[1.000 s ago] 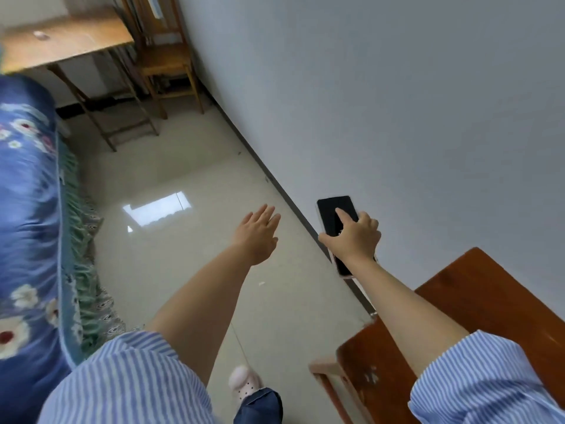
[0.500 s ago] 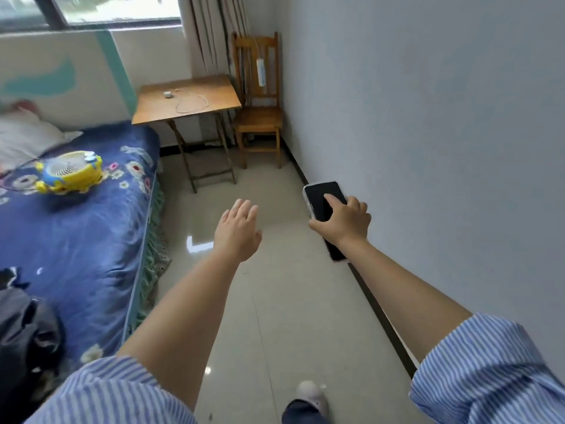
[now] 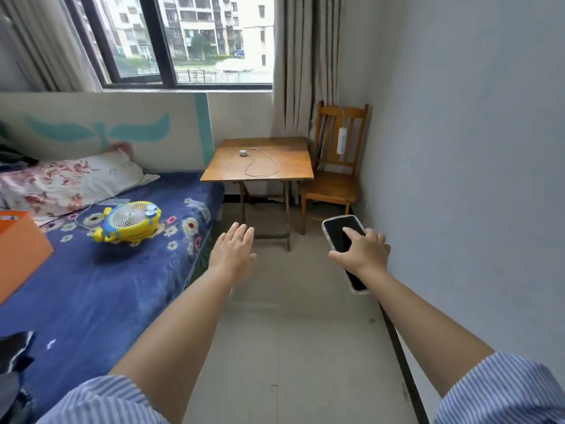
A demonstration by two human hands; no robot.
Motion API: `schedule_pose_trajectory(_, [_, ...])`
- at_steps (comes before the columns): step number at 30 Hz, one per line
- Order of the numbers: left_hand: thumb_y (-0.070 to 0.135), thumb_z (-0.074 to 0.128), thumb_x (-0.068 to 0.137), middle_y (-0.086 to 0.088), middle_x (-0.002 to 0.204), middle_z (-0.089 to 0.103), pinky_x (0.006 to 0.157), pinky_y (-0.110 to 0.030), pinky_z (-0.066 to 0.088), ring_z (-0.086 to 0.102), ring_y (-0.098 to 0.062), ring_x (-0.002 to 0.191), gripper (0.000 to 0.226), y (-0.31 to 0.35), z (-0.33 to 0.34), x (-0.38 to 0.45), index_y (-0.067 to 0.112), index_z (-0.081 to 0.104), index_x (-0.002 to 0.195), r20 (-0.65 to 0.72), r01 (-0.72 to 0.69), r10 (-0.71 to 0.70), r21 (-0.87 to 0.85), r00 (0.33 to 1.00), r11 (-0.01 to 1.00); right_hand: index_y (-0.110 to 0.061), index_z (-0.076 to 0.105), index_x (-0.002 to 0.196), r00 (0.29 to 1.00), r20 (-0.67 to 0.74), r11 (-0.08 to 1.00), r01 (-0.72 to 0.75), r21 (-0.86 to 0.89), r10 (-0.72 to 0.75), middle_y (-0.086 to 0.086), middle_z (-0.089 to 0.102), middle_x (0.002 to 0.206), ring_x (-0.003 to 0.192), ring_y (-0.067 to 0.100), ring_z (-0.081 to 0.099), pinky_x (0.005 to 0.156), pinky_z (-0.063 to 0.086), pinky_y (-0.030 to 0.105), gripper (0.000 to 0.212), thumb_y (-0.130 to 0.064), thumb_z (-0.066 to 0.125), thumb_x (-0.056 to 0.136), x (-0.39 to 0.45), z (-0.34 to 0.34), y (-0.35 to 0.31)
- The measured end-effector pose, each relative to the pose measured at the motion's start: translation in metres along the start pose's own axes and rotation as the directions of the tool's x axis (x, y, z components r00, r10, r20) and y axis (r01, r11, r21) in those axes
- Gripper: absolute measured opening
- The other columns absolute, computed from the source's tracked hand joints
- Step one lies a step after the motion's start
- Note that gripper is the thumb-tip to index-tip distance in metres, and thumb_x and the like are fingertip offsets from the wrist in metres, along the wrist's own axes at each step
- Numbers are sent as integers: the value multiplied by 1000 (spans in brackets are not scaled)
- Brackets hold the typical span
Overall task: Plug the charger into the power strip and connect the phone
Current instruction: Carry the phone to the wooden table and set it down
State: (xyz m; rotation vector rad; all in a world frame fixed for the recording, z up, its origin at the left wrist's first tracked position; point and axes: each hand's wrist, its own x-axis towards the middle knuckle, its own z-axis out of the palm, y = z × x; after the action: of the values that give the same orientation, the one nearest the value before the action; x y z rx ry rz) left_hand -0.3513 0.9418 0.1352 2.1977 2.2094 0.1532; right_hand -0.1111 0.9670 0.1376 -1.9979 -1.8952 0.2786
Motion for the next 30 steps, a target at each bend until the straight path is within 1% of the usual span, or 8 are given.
schedule_pose_trajectory(5, [26,37,95,-7,157,10,118,-38,10,2,-21,145,57,-48,-2,130,13,12,144,-17,76,-76,19,997,997,-25,44,125,996,13,996,83,-11,-83,18,48,124,112,36,38,94,35,40,59,-43,61,71,137,32,-52])
schedule_pose_trajectory(7, [27,38,95,-8,157,11,118,-38,11,3,-22,145,57,-65,-6,172,12,12,144,-7,70,-70,44,998,997,-25,44,125,995,14,995,101,-26,-101,18,48,124,112,36,38,94,34,41,59,-42,60,71,177,39,-70])
schedule_pose_trajectory(14, [29,41,93,-10,154,20,116,-40,18,11,-25,143,56,-130,-19,350,10,20,142,-2,70,-70,91,998,993,-26,42,127,994,25,994,105,-29,-105,17,48,126,113,35,38,93,36,41,60,-45,60,72,339,77,-141])
schedule_pose_trajectory(19, [30,41,93,-9,153,23,116,-38,19,13,-25,143,57,-160,0,453,11,18,142,30,79,-82,86,996,993,-26,42,126,993,52,993,107,-51,-104,16,48,127,114,34,38,94,37,41,60,-47,60,72,438,113,-165])
schedule_pose_trajectory(22, [29,42,93,-9,152,26,116,-37,19,14,-25,143,54,-178,18,523,12,22,140,35,97,-100,73,994,993,-27,42,126,988,97,990,127,-61,-121,16,48,128,116,34,39,95,37,41,60,-47,60,72,511,141,-180])
schedule_pose_trajectory(24, [28,42,93,-9,152,24,116,-38,18,13,-25,143,54,-189,27,562,11,21,141,53,120,-124,76,991,990,-28,42,127,983,116,986,151,-66,-143,15,48,127,116,34,39,96,37,41,61,-48,60,72,555,160,-190])
schedule_pose_trajectory(27, [27,41,94,-9,153,22,116,-38,18,12,-25,143,55,-209,44,625,11,19,142,100,188,-194,63,976,980,-29,41,127,965,177,974,211,-82,-194,14,49,127,115,33,39,95,37,40,62,-51,60,73,627,192,-208])
schedule_pose_trajectory(30, [27,40,94,-8,154,20,116,-38,19,11,-24,144,55,-231,60,677,12,18,142,135,226,-232,55,963,973,-30,42,126,938,238,956,280,-91,-252,14,49,126,114,33,39,94,36,39,61,-53,59,72,693,222,-232])
